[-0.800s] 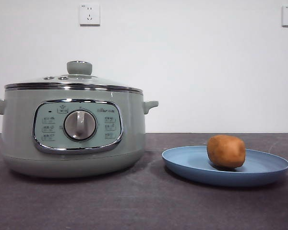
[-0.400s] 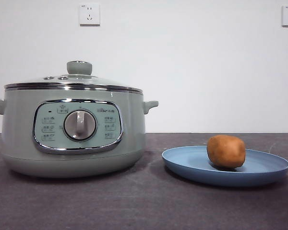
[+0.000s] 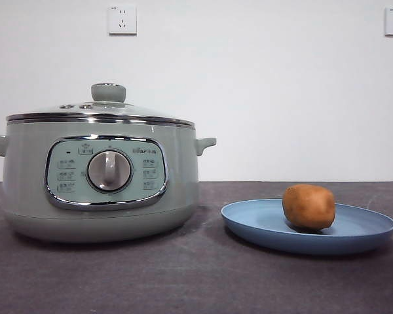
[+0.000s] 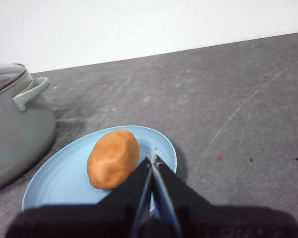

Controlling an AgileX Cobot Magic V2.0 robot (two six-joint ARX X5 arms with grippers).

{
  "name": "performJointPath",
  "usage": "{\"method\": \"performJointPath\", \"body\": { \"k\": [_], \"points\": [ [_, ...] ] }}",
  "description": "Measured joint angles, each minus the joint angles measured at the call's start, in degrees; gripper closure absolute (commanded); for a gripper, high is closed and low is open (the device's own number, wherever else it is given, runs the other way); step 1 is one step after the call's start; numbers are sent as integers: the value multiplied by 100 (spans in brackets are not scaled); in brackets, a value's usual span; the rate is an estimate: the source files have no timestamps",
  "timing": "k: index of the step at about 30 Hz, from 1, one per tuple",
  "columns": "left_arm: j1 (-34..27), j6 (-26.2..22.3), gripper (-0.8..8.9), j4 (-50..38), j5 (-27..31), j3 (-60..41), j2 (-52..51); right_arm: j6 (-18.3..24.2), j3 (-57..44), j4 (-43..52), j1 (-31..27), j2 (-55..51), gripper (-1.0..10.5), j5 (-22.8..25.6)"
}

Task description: Take the potato out from the steamer,put the potato on the plate,close the lid

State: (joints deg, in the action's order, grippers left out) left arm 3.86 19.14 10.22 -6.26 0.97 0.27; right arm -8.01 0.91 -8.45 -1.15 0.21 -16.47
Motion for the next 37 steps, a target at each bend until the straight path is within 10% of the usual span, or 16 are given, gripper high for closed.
{"method": "performJointPath", "body": {
  "k": [37],
  "points": [
    [184,0,816,0,13,0,0,0,0,0,0,15,947,15]
  ]
}}
